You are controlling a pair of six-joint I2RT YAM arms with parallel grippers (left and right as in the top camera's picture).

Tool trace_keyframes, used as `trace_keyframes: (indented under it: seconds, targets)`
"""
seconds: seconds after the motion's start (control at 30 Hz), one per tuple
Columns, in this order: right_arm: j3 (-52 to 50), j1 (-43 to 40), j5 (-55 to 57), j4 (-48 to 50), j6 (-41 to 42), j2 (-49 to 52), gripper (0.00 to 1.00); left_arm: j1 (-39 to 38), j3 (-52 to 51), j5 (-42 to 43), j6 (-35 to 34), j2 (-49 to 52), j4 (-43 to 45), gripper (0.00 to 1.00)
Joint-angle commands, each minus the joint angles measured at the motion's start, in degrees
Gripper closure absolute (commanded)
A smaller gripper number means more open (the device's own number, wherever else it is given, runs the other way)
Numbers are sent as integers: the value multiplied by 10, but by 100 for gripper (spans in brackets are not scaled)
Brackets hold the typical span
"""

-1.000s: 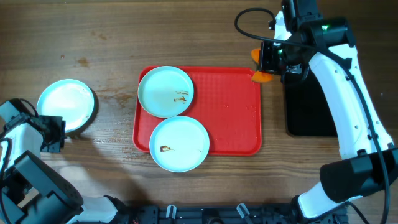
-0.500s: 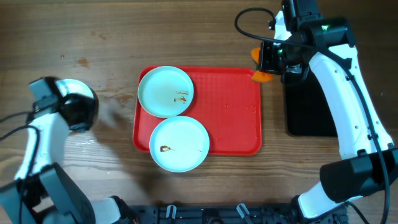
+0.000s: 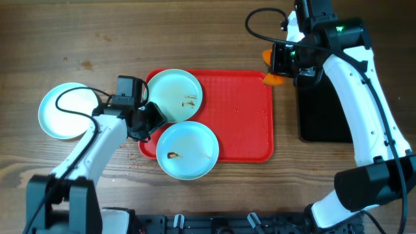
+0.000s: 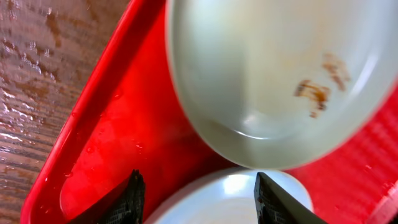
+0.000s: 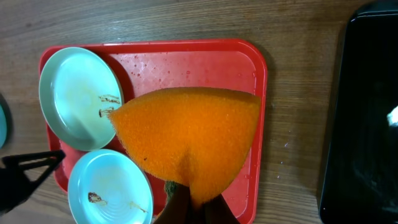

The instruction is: Clean dirty plates on tray and stack at the side

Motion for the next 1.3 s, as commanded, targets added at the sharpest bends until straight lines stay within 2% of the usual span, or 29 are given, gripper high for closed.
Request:
trace_keyframes:
  seconds: [0.0,0.2,0.27,0.3,0.4,0.47,0.57,0.8,0.97,1.13,1.2,1.27]
  targets:
    - [14,-1,-10,0,-16,-1,96,0,-12,-21,-50,47,35,45]
    - [14,-1,-10,-2,-23,-1,96,0,-12,-21,-113,104,122,45]
    - [14,-1,-10,-2,-23,-1,95,0,-12,-18,-119,124,138,48]
    - [14,-1,-10,-2,-24,-1,96,0,-12,-18,-130,136,143,54]
    - [14,-1,-10,-2,-24,-1,96,0,-12,-17,-145,150,150,82]
    - [14,-1,-10,-2,-25,-1,96,-1,-12,-4,-144,150,150,96]
    - [14,-1,-10,-2,-25,-1,96,-3,-12,2,-135,150,155,96]
    - [14,-1,-10,-2,-24,0,96,-78,-10,21,-17,150,247,96]
    - [3,-1,-9,3,-25,0,96,-118,-10,31,-4,150,297,96]
    - [-78,-1,-7,43,-17,0,96,-121,-10,35,-3,150,295,96]
    - [-105,-1,9,51,13,3,96,-121,-10,49,9,150,296,96]
    - [-122,-2,73,51,72,8,96,-121,-10,49,10,150,295,96]
